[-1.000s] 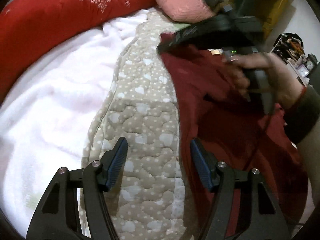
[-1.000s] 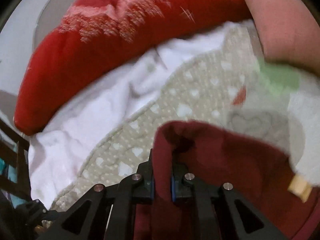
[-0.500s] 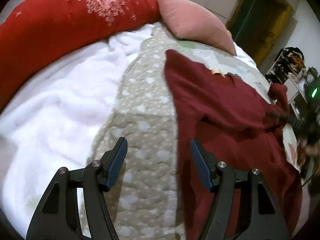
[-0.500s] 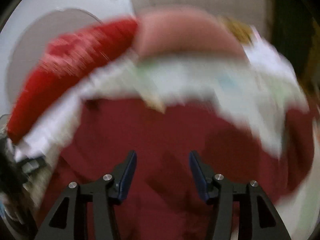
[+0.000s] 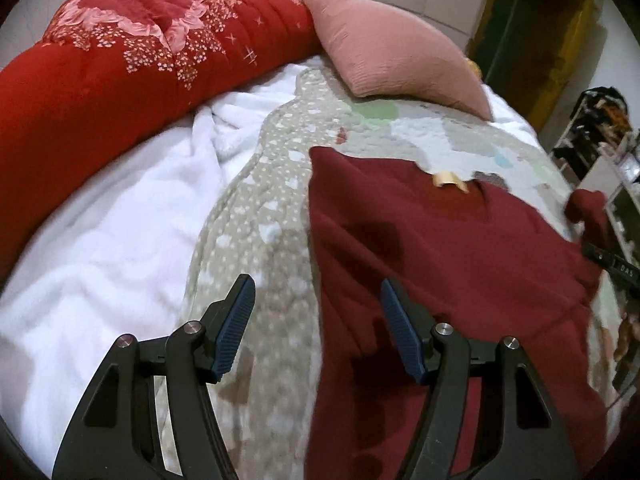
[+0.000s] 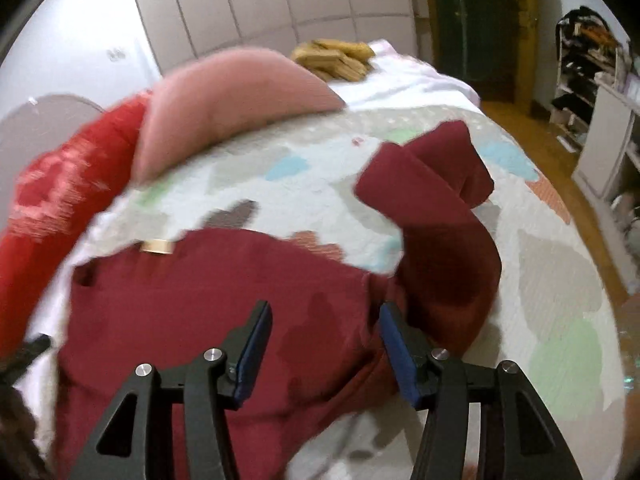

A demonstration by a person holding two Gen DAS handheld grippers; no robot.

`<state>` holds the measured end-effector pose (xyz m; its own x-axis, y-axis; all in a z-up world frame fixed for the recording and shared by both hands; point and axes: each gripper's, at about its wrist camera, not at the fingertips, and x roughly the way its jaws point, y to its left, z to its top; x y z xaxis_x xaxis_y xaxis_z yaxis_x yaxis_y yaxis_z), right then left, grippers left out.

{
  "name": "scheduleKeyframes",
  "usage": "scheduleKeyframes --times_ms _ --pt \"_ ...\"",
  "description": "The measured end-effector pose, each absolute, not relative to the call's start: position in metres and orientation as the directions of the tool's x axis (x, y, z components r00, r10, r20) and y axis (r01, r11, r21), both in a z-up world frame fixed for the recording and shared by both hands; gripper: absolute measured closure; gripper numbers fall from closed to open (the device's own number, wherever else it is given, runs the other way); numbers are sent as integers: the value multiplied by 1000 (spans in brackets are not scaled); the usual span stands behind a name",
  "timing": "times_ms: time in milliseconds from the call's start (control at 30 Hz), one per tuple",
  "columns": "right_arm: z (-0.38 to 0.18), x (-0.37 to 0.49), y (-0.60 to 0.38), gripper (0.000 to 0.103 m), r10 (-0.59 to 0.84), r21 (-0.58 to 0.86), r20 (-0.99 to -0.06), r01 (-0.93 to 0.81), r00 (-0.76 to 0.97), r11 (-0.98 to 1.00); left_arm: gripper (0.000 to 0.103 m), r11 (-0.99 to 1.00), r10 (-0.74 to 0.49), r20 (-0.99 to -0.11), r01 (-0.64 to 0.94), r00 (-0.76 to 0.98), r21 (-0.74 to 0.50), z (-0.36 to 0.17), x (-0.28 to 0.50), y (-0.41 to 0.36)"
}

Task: Fold small clothes

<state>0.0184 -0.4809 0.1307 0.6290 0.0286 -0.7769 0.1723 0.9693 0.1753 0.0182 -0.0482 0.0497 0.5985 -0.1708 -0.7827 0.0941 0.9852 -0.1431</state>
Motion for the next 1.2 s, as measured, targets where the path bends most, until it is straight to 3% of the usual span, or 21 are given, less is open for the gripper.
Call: scheduleKeyframes --times_ms 100,133,167,233,400,433,467,533,733,900,933,967,1033,1200 --pt "114 33 -484 49 14 142 -806 169 592 975 37 985 -169 -792 69 587 -159 33 31 -46" --pt "110 39 -482 56 -7 107 -813 161 582 981 37 985 -165 -802 60 574 -160 24 35 -45" --pt "108 42 -478 74 -28 65 -816 140 578 988 37 985 -167 -809 56 564 -164 17 38 -44" --pt "109 44 -473 95 -54 10 -813 105 580 994 36 983 -176 -802 57 571 -176 14 38 -43" --pt "129 41 -463 95 -35 -25 -775 26 631 999 36 985 -168 -794 67 584 -159 15 36 -43" --pt "132 40 -459 89 -11 -15 -764 -1 645 1000 36 985 -169 -794 67 584 -160 15 36 -43" --pt "134 41 -455 72 38 11 -755 -45 655 999 36 985 -170 -794 67 583 -161 15 36 -43" --pt "133 44 -444 53 133 62 -761 -133 635 989 36 984 -174 -794 67 583 -166 15 36 -42" --pt "123 61 -390 53 225 -5 -797 -380 560 925 35 982 -184 -792 67 582 -178 15 35 -42" --pt "96 78 -368 53 196 -47 -854 -447 482 893 35 980 -192 -791 71 581 -186 14 36 -41" --pt "95 77 -367 59 190 -58 -849 -444 493 894 35 980 -194 -791 71 581 -188 13 36 -40" --pt "96 74 -364 78 186 -68 -845 -445 502 893 35 979 -195 -790 72 581 -189 13 36 -40" --pt "98 65 -355 96 150 -120 -837 -444 527 888 35 979 -195 -790 71 581 -190 13 36 -40" --pt "114 60 -345 99 41 -275 -767 -386 641 881 35 977 -204 -783 66 587 -204 15 35 -38"
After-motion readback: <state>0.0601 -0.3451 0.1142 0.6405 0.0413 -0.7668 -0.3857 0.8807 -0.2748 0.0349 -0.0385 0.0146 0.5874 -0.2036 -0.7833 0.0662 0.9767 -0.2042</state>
